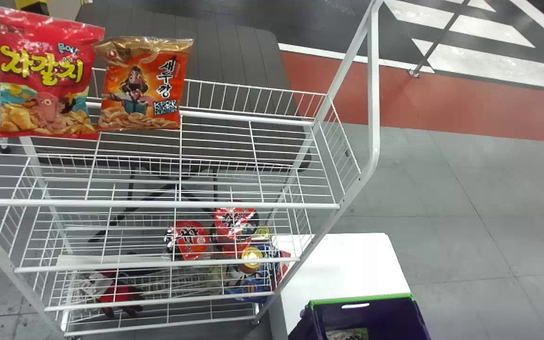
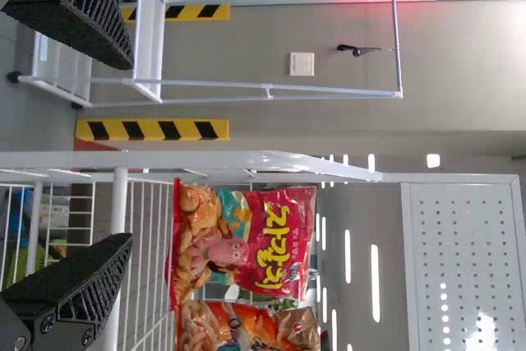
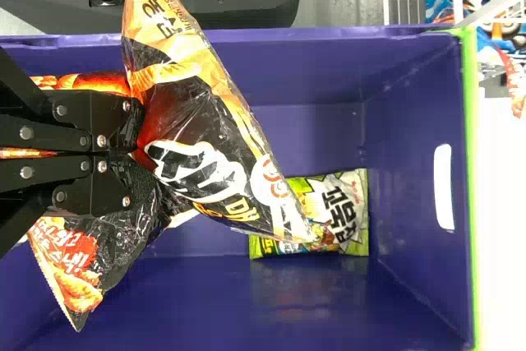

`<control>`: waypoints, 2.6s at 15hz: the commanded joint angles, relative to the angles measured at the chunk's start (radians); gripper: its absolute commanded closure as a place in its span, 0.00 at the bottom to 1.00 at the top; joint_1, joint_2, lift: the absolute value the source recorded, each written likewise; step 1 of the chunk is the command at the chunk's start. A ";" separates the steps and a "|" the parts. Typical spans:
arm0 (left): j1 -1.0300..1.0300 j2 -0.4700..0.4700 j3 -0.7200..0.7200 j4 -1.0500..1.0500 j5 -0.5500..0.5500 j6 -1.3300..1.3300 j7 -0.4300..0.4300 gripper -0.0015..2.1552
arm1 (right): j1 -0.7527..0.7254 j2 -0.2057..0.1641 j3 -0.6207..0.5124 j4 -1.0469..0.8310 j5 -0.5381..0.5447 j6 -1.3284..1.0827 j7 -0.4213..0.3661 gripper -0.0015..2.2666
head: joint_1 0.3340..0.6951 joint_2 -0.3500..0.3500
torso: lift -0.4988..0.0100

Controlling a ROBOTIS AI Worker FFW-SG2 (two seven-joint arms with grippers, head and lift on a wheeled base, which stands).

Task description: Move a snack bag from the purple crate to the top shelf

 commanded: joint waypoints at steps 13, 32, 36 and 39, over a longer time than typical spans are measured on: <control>0.022 -0.008 -0.002 -0.039 -0.015 0.015 0.005 0.03 | 0.117 0.150 -0.105 -0.580 -0.193 0.519 0.359 0.87 | 1.00 0.00 | 0.98; 0.026 -0.012 -0.018 -0.069 -0.051 0.058 0.015 0.03 | -0.028 0.294 -0.271 -1.312 -0.820 0.896 0.138 0.86 | 1.00 0.41 | 0.98; 0.028 -0.011 -0.026 -0.068 -0.054 0.061 0.014 0.04 | -0.028 0.294 -0.124 -1.298 -0.902 0.618 -0.048 0.86 | 1.00 0.49 | 0.98; 0.031 -0.008 -0.026 -0.065 -0.054 0.058 0.015 0.04 | -0.029 0.294 -0.001 -1.305 -0.900 0.406 -0.190 0.86 | 1.00 0.52 | 0.98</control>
